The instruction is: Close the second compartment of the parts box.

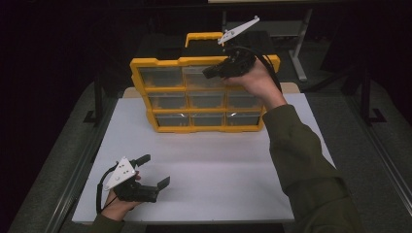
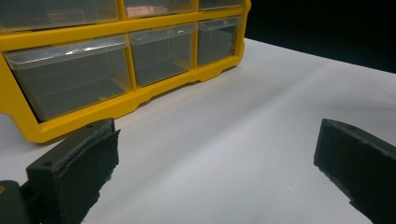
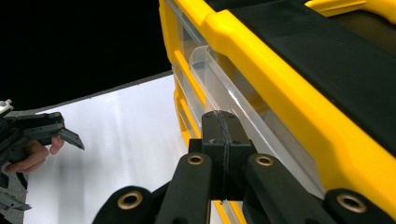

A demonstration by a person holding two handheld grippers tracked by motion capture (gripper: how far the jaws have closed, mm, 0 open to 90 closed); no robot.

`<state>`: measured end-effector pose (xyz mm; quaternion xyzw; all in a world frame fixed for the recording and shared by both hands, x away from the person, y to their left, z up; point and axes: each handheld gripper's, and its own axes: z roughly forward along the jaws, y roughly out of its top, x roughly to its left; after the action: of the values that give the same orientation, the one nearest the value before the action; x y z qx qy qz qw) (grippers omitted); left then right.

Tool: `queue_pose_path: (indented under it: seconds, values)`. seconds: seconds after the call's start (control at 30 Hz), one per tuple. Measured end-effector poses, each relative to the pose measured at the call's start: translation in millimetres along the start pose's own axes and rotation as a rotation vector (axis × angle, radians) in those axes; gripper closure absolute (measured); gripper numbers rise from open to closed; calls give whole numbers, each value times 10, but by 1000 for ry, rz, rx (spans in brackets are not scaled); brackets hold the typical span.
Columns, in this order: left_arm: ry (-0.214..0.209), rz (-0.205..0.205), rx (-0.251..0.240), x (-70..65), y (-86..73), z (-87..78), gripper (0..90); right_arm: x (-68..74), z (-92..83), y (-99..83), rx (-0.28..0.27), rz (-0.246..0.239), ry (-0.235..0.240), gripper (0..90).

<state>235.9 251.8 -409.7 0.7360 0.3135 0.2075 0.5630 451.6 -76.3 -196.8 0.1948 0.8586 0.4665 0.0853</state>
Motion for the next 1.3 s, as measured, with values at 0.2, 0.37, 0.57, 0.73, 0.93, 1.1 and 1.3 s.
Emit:
queue_pose_path:
  seconds: [0.2, 0.37, 0.57, 0.73, 0.93, 1.1, 1.3]
  values:
    - [2, 1, 1, -11, 2, 2, 0, -36, 3, 2, -4, 15, -3, 891]
    - [7, 8, 2, 0, -4, -16, 0, -62, 1, 0, -3, 15, -21, 891]
    - [7, -1, 3, -6, -10, -24, 0, -71, 8, -6, -7, 24, -21, 890]
    - [10, -1, 1, 9, -16, -32, 0, -28, -4, -63, -16, 17, -11, 890]
    - [8, 13, 8, 10, -17, -33, 0, 57, -16, -195, -11, 10, -3, 884]
    - [10, 18, 11, 19, -20, -25, 0, 103, -48, -309, -28, 10, 10, 831]
    - [12, 11, 14, 21, -24, -21, 0, 180, -103, -429, -42, 26, 8, 685]
